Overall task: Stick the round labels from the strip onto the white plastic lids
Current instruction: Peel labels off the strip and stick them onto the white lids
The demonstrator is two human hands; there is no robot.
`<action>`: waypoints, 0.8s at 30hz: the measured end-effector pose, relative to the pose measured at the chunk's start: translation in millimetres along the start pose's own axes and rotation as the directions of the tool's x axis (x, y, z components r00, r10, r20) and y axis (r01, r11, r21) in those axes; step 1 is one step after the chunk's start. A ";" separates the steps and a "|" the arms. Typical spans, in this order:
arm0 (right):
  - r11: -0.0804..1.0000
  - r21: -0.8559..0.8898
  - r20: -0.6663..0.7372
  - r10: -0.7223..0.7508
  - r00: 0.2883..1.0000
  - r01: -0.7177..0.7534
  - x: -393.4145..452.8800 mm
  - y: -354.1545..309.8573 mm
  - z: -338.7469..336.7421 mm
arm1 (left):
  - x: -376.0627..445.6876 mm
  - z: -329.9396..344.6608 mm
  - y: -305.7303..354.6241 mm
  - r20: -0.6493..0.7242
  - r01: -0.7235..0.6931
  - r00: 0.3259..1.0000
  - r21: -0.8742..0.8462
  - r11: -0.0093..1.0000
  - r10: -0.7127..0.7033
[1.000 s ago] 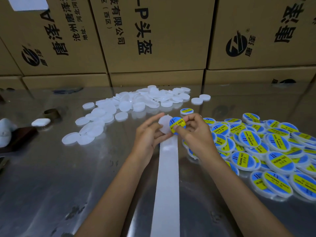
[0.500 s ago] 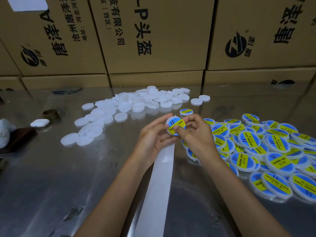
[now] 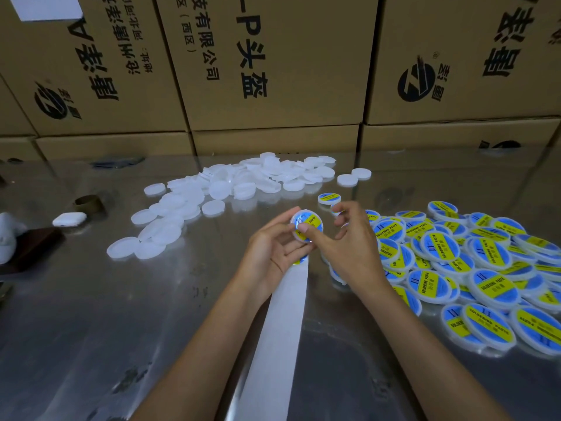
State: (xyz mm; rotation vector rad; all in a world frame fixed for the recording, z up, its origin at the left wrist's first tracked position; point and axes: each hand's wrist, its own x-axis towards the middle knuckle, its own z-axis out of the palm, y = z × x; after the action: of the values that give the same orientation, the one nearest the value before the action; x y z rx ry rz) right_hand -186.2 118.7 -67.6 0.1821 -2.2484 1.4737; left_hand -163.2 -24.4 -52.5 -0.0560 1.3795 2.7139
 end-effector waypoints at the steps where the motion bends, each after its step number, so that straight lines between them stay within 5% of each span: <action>1: 1.000 -0.024 0.020 -0.018 1.000 0.018 -0.8 1.2 1.0 | 0.2 0.0 -1.2 0.003 0.013 1.000 -0.022 1.000 -0.013; 12: 0.983 -0.064 -0.034 -0.173 0.984 0.170 -0.4 5.0 0.4 | 0.8 -1.2 -4.9 0.090 0.044 0.995 0.003 0.999 -0.044; 24: 0.986 0.040 0.017 -0.161 0.987 0.160 0.9 -1.3 -5.9 | -1.9 -1.8 -5.6 0.052 -0.191 0.981 0.349 0.917 0.185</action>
State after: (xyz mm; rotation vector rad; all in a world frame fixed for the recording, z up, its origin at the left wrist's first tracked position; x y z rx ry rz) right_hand -184.9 123.5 -64.2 0.3826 -2.1666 1.4363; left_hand -160.8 -22.7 -57.9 0.1345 1.9355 2.5492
